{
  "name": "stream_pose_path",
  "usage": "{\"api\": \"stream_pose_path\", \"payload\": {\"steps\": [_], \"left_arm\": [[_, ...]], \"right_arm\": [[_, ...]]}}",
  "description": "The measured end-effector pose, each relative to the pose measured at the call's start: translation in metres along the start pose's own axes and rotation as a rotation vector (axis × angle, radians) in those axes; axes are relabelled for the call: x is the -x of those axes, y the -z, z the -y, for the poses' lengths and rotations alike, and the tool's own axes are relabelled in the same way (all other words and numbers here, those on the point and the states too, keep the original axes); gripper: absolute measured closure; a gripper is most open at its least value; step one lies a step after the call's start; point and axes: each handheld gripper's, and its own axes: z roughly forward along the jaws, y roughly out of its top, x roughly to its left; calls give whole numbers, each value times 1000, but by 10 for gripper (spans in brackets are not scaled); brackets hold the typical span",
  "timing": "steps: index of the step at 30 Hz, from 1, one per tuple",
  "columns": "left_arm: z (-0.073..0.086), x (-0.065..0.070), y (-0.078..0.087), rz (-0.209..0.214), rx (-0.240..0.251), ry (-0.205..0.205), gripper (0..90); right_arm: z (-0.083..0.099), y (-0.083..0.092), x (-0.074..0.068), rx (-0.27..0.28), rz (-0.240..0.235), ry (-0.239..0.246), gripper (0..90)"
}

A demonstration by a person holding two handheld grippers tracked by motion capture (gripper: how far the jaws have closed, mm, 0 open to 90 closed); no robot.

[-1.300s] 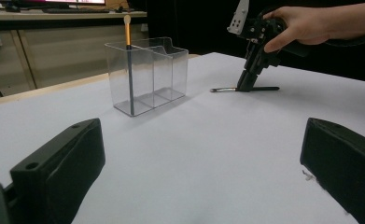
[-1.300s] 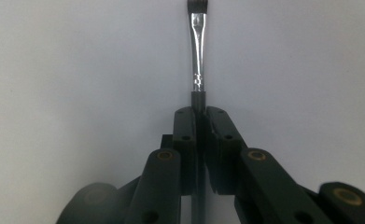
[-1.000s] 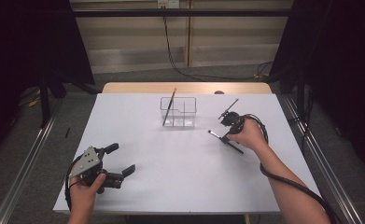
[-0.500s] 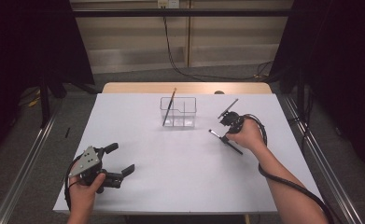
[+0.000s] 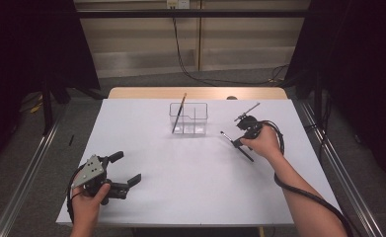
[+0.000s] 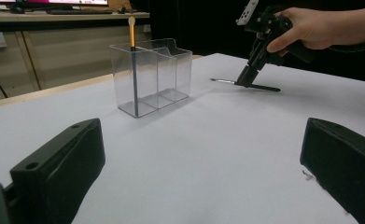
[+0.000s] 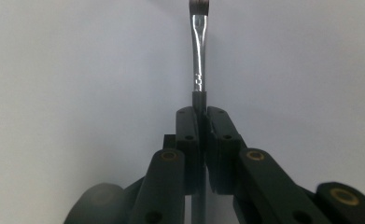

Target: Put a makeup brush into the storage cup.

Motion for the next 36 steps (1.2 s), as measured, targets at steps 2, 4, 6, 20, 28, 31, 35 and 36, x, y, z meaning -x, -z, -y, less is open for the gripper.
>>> {"api": "stream_pose_path", "payload": {"steps": [2, 4, 6, 20, 28, 31, 35, 36], "left_arm": [[0, 0, 0, -2, -2, -2, 0], [0, 0, 0, -2, -2, -2, 0], [0, 0, 0, -2, -2, -3, 0], [-1, 1, -1, -2, -3, -9, 0], [-1, 0, -1, -2, -2, -9, 0], [-1, 0, -1, -1, -2, -7, 0], [0, 1, -1, 1, -3, -3, 0], [0, 0, -1, 1, -3, -4, 0]], "right_arm": [[0, 3, 0, 38, -16, -19, 847], [1, 5, 1, 88, -22, -24, 847], [2, 7, 1, 128, -19, -38, 847], [9, 21, 1, 387, -41, -98, 847], [10, 24, -1, 459, -50, -105, 848], [11, 25, -1, 501, -44, -101, 847], [12, 29, -2, 567, -30, -96, 848], [12, 31, -3, 590, -28, -97, 848]]}}
